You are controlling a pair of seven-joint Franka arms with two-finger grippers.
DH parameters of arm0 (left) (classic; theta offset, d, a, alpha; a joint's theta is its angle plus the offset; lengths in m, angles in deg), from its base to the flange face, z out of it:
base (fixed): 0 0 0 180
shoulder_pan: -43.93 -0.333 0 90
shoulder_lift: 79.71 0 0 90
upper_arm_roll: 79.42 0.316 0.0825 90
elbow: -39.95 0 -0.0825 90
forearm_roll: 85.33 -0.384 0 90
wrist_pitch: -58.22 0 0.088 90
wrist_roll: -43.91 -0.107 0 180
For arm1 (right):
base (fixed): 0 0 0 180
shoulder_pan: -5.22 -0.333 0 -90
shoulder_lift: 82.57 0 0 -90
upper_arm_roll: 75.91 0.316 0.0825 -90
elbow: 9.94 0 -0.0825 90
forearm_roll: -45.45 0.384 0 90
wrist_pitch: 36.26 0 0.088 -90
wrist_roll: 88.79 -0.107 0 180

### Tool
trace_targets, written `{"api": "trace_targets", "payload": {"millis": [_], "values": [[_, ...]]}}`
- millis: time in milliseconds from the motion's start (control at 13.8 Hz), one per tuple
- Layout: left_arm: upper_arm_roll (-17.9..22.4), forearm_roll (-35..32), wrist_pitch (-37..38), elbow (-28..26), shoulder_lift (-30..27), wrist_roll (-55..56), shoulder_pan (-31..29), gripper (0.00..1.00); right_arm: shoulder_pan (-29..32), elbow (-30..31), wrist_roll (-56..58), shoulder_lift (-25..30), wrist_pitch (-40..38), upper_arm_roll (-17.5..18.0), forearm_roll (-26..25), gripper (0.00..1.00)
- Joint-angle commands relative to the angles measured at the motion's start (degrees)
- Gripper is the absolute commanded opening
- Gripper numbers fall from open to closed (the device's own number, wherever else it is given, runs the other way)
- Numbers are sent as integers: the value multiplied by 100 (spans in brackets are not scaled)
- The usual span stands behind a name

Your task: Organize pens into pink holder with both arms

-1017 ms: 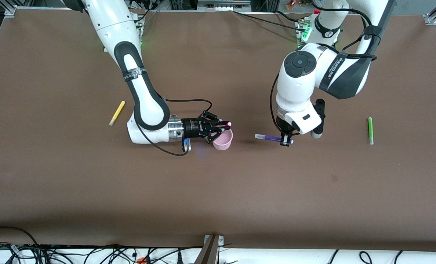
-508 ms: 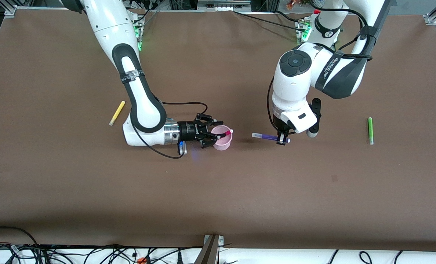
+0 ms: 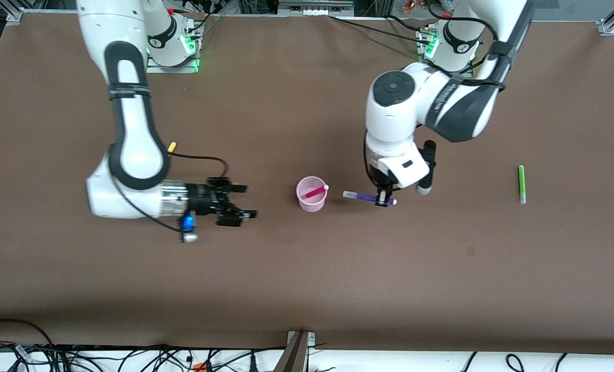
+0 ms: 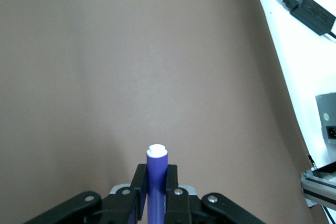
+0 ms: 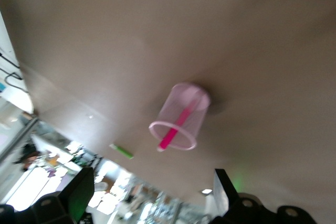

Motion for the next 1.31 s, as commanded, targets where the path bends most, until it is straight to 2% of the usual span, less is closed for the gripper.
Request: {"api": "trace_targets", "payload": {"millis": [0, 218, 581, 726, 1017, 1089, 1162, 1235], "values": [[79, -721, 132, 552, 554, 541, 416, 0, -66, 252, 490, 744, -106, -137, -1596, 100], [79, -1539, 141, 553, 765, 919, 742, 0, -66, 630, 859, 1781, -212, -137, -3294, 100], [79, -2200, 544, 509, 915, 1017, 1243, 0, -66, 675, 1861, 3144, -721, -146, -5247, 100], [88, -2350, 729, 535, 1038, 1026, 1393, 0, -57, 675, 2186, 3435, -827, -102, -5724, 100], [131, -2543, 800, 552, 1188, 1157, 1586, 0, -83, 640, 2293, 3744, -1126, 29, -6260, 100], [132, -2578, 800, 570, 1188, 1184, 1613, 0, 21, 614, 2293, 3761, -1179, 265, -6401, 100], [132, -2587, 791, 579, 1188, 1184, 1621, 0, 440, 553, 2302, 3753, -1231, 606, -6498, 100], [140, -2614, 791, 605, 1205, 1184, 1622, 0, 966, 456, 2302, 3753, -1319, 1167, -6543, 100]]}}
